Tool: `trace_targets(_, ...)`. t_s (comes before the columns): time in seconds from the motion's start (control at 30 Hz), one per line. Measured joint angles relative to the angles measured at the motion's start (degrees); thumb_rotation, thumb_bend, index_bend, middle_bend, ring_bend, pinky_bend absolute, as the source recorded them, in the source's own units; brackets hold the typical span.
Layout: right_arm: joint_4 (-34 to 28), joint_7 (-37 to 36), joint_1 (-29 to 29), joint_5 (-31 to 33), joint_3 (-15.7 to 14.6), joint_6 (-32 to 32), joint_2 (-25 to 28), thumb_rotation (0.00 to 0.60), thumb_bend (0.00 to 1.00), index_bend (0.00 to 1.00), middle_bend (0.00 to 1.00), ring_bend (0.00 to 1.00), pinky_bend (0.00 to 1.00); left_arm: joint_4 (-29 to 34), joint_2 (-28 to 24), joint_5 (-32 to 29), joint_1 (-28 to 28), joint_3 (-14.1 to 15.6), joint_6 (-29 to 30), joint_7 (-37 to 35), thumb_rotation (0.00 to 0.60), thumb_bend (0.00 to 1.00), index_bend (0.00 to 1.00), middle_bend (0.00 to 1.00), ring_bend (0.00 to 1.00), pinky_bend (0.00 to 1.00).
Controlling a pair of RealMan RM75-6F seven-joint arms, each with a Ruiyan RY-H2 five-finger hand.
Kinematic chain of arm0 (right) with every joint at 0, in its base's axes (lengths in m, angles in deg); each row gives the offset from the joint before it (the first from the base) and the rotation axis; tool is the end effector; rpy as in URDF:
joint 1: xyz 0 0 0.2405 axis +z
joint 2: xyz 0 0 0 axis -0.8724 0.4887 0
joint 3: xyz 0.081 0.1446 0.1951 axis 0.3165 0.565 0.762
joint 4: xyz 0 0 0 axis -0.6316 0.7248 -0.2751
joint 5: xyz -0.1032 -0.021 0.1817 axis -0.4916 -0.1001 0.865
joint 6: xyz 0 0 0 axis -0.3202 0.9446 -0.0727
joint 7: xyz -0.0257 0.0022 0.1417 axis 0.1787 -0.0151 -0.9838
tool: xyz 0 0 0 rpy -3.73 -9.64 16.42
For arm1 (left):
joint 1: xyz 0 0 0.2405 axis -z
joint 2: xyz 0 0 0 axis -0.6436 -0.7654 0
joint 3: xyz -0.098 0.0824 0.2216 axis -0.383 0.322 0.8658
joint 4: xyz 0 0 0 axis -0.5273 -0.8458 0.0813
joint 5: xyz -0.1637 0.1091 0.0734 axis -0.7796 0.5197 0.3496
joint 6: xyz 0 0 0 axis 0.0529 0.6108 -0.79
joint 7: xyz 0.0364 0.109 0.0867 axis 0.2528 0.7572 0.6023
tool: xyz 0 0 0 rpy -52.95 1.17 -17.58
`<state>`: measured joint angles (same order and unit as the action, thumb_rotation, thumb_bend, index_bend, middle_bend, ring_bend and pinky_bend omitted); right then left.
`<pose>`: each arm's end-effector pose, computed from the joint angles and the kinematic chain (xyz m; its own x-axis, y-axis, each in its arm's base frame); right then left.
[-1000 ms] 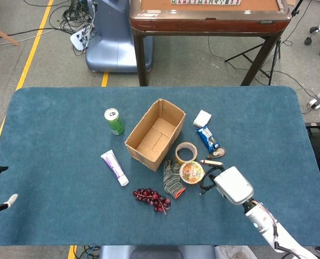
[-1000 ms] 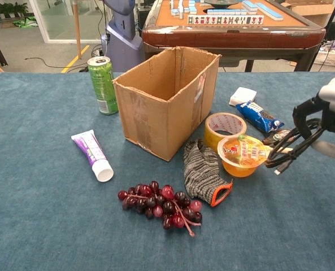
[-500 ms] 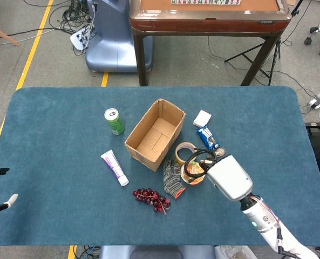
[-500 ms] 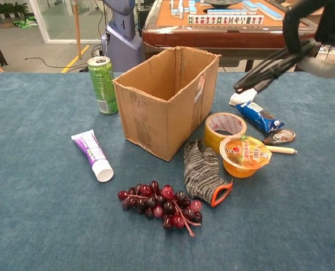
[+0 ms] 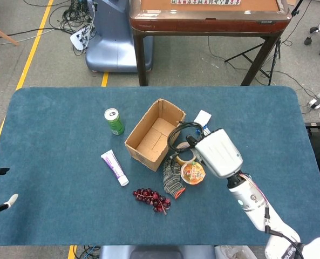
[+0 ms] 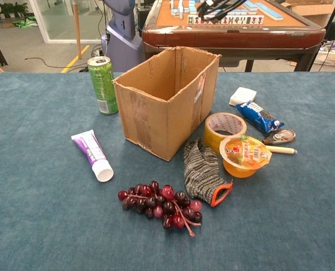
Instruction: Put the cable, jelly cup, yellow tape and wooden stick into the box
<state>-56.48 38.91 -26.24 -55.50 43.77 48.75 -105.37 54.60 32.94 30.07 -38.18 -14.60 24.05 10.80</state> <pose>-0.0578 -0.2845 0.1361 0.5150 0.2783 0.8107 -0.6387 -0.5061 0.5795 -0.3142 0.1718 0.1828 0.4442 -0.0977 0.8906 0.8948 0.0988 -0.4355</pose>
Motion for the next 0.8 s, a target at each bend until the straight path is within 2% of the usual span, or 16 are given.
trace_targets(0.27, 9.4, -0.9, 6.2, 8.0, 3.0, -2.7, -6.4, 0.6, 0.45, 0.74, 1.0, 1.0, 1.0, 0.5, -0.2, 0.5, -0.1, 0.2, 0.3, 0.1, 0.6, 0.13, 0.27, 0.34, 0.3, 0.5)
trace_targets(0.43, 16.7, -3.5, 9.1, 10.7, 3.3, -4.3, -10.8, 0.6, 0.43, 0.72, 1.0, 1.0, 1.0, 0.8, -0.4, 0.7, -0.2, 0.3, 0.4, -0.1, 0.6, 0.13, 0.27, 0.4, 0.3, 0.5)
trace_targets(0.5, 19.6, -4.5, 10.2, 11.5, 3.1, -4.8, -12.7, 0.6, 0.36, 0.65, 1.0, 1.0, 1.0, 0.8, -0.5, 0.8, -0.2, 0.3, 0.3, -0.2, 0.6, 0.13, 0.27, 0.4, 0.3, 0.5)
trace_targets(0.6, 23.1, -5.8, 11.6, 12.2, 2.7, -5.4, -15.1, 0.6, 0.15, 0.44, 1.0, 1.0, 1.0, 0.9, -0.5, 0.9, -0.2, 0.4, 0.3, -0.3, 0.6, 0.13, 0.27, 0.4, 0.3, 0.5)
trace_targets(0.67, 24.8, -6.7, 12.3, 12.3, 2.3, -5.5, -16.6, 0.6, 0.06, 0.35, 1.0, 1.0, 1.0, 0.9, -0.5, 1.0, -0.2, 0.4, 0.3, -0.4, 0.6, 0.13, 0.27, 0.4, 0.3, 0.5)
trace_targets(0.8, 26.6, -8.3, 13.4, 11.8, 1.7, -5.2, -18.2, 0.6, 0.0, 0.26, 1.0, 1.0, 1.0, 1.0, -0.6, 1.4, -0.2, 0.6, 0.4, -0.4, 0.6, 0.13, 0.27, 0.4, 0.3, 0.5)
